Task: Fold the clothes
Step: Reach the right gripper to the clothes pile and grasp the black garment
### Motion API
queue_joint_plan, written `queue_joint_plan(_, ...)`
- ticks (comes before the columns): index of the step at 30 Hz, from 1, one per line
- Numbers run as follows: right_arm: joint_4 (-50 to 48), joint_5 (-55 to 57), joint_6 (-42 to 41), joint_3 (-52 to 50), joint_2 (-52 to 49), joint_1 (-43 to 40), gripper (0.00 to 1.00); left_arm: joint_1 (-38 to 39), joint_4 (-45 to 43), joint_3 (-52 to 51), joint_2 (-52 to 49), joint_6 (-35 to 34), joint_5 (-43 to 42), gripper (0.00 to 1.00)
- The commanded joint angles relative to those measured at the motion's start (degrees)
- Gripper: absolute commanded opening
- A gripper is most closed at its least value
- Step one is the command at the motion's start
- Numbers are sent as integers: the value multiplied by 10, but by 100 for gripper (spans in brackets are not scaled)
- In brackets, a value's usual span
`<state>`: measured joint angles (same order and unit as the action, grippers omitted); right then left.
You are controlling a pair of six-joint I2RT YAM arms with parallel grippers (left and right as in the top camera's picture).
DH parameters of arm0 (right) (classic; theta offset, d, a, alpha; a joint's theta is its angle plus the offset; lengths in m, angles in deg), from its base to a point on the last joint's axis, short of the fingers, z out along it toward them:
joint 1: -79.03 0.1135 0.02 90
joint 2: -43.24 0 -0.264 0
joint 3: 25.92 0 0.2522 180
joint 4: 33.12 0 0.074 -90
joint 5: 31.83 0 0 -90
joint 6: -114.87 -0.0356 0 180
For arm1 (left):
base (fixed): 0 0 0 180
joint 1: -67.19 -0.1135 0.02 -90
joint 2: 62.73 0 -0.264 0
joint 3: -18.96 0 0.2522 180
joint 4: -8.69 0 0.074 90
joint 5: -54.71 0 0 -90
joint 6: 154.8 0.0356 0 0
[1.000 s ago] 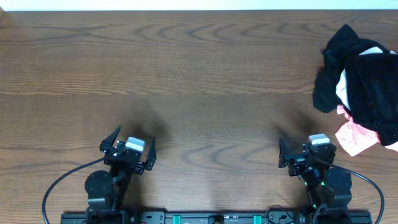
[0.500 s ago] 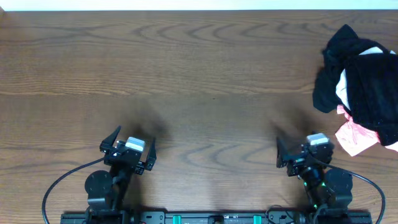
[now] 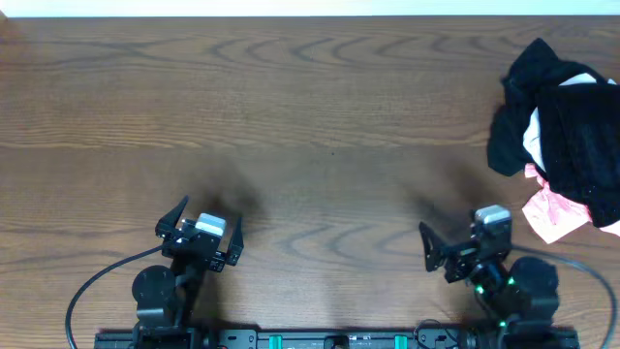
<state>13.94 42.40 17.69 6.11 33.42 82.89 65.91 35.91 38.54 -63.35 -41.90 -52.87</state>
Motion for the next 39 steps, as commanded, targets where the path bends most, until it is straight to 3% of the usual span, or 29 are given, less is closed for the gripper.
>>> queue_joint_plan(1, 53, 73, -25, 107, -95, -2, 99, 0, 1, -14, 4, -3, 3, 98)
queue_joint_plan(5, 134, 87, 17, 252, -250, -2, 99, 0, 1, -14, 4, -3, 3, 98)
queue_joint_plan(10, 224, -16, 26, 436, -407, -2, 99, 0, 1, -14, 4, -3, 3, 98)
queue_joint_plan(12, 241, -52, 66, 491, -444, -2, 99, 0, 1, -14, 4, -3, 3, 98)
queue_joint_plan(14, 252, -10, 57, 527, -474, -2, 99, 0, 1, -14, 4, -3, 3, 98)
queue_joint_plan(17, 277, 175, -41, 577, -529, -17, 99, 0, 1, -14, 4, -3, 3, 98)
queue_joint_plan(20, 293, 247, -56, 613, -579, -52, 99, 0, 1, -14, 4, -3, 3, 98)
queue_joint_plan(25, 303, 259, -75, 647, -664, -139, 99, 0, 1, -14, 4, -3, 3, 98)
queue_joint_plan(33, 242, 247, -82, 649, -783, -272, 99, 0, 1, -14, 4, -3, 3, 98)
queue_joint_plan(39, 233, 264, -66, 649, -840, -305, 99, 0, 1, -14, 4, -3, 3, 98)
